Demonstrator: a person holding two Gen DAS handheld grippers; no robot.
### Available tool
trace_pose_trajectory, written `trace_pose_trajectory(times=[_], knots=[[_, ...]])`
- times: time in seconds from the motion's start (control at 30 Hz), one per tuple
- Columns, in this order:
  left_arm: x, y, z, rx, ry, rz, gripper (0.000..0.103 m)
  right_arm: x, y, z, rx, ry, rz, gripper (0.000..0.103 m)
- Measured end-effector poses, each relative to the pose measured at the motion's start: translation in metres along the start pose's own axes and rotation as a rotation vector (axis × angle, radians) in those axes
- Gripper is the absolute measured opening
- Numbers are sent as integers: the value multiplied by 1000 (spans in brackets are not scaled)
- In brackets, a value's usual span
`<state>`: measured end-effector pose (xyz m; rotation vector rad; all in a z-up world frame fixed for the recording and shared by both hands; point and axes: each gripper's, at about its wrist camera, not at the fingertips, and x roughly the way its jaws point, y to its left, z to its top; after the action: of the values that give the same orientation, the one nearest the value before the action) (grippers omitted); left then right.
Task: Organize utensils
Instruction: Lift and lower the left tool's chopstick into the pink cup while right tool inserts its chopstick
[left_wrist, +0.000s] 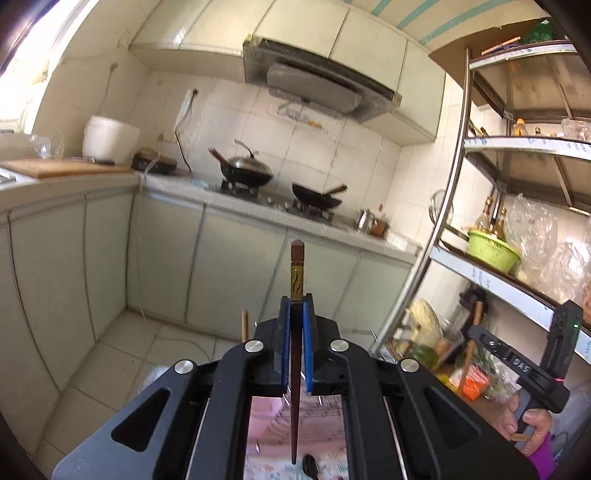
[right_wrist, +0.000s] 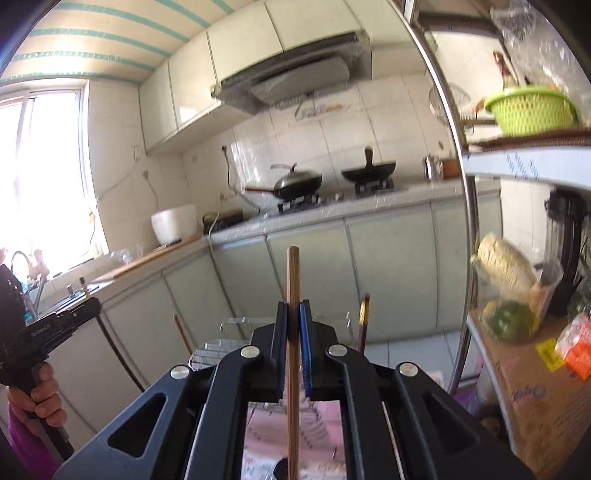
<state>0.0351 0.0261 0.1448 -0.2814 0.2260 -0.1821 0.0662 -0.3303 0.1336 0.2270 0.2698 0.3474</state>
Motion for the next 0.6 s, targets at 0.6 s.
trace_pose_trajectory(times=[0.6], knots=[[69, -1, 14, 112, -51, 146, 5, 46, -41, 36, 14, -255, -85, 6]])
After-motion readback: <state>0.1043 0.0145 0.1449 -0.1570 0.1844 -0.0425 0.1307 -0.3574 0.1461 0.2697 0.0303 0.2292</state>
